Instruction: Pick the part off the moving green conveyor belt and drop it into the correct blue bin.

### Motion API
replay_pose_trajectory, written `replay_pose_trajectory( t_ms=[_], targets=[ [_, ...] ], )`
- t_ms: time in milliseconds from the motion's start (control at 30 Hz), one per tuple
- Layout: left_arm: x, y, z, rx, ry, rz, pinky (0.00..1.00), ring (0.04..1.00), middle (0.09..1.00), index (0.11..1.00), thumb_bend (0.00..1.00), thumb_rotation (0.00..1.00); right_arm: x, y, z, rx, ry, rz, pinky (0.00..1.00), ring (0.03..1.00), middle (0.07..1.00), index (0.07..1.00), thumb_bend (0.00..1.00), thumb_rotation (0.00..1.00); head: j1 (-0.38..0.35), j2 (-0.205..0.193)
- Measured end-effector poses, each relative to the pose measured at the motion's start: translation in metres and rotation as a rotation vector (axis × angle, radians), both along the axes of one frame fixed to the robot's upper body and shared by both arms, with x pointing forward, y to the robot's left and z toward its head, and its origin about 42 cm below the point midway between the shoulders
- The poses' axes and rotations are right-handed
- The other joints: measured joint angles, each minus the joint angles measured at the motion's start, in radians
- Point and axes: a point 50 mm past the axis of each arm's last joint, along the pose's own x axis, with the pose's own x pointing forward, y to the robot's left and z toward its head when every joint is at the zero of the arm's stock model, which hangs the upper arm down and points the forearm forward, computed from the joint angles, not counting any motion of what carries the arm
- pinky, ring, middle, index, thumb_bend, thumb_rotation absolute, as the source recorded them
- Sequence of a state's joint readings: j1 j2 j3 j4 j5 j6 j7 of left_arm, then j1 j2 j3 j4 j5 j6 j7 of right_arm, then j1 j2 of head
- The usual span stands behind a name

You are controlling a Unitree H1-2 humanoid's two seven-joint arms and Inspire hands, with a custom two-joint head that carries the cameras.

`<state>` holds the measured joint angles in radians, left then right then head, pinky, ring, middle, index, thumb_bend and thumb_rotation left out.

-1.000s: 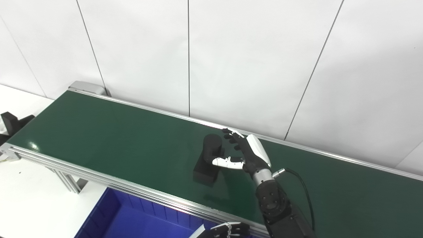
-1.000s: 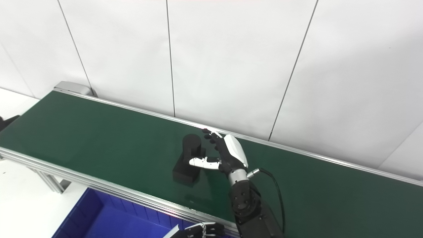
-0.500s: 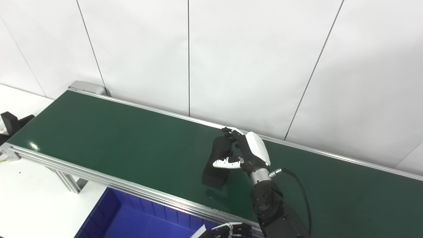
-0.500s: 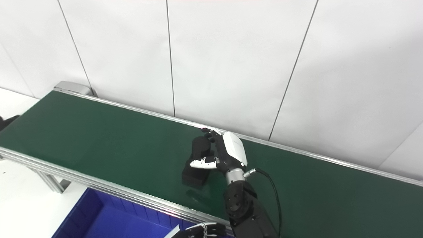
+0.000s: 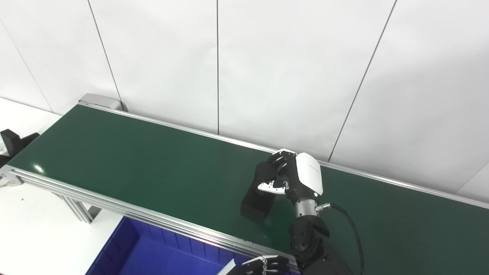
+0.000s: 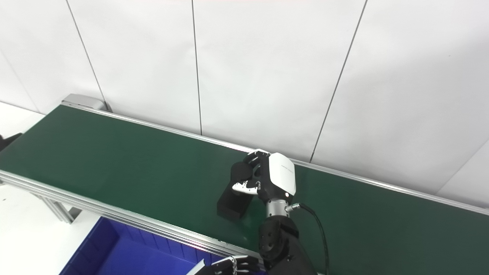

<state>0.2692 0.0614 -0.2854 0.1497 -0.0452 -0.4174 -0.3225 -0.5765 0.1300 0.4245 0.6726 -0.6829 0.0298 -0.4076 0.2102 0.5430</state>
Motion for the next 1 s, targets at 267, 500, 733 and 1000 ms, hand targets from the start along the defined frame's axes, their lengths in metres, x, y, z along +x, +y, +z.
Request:
replay_pose_trajectory(
  t_ms=[267,500,733,1000],
  targets=[
    [0.000,0.003,0.002,0.004,-0.007,0.003,0.70,0.757,0.803,0.834,0.98,0.21,-0.001,-0.002,0.000,0.010,-0.004,-0.007,0.42,0.425,0.530,0.505,0.51,0.00,-0.006,0.006],
    [0.000,0.004,0.004,-0.003,-0.012,0.006,0.71,0.761,0.804,0.836,0.97,0.21,-0.002,-0.004,0.000,0.023,-0.010,-0.023,0.43,0.423,0.527,0.499,0.52,0.00,-0.012,0.006],
    [0.000,0.007,0.003,0.002,-0.009,0.008,0.71,0.766,0.807,0.838,0.97,0.19,-0.007,-0.008,0.008,0.089,-0.025,-0.036,0.38,0.429,0.514,0.501,0.50,0.00,-0.035,0.006],
    [0.001,0.013,0.003,0.015,-0.009,0.012,0.71,0.766,0.808,0.838,0.98,0.20,-0.019,-0.020,0.041,0.175,-0.110,-0.010,0.35,0.433,0.508,0.495,0.50,0.00,-0.060,0.003]
  ],
)
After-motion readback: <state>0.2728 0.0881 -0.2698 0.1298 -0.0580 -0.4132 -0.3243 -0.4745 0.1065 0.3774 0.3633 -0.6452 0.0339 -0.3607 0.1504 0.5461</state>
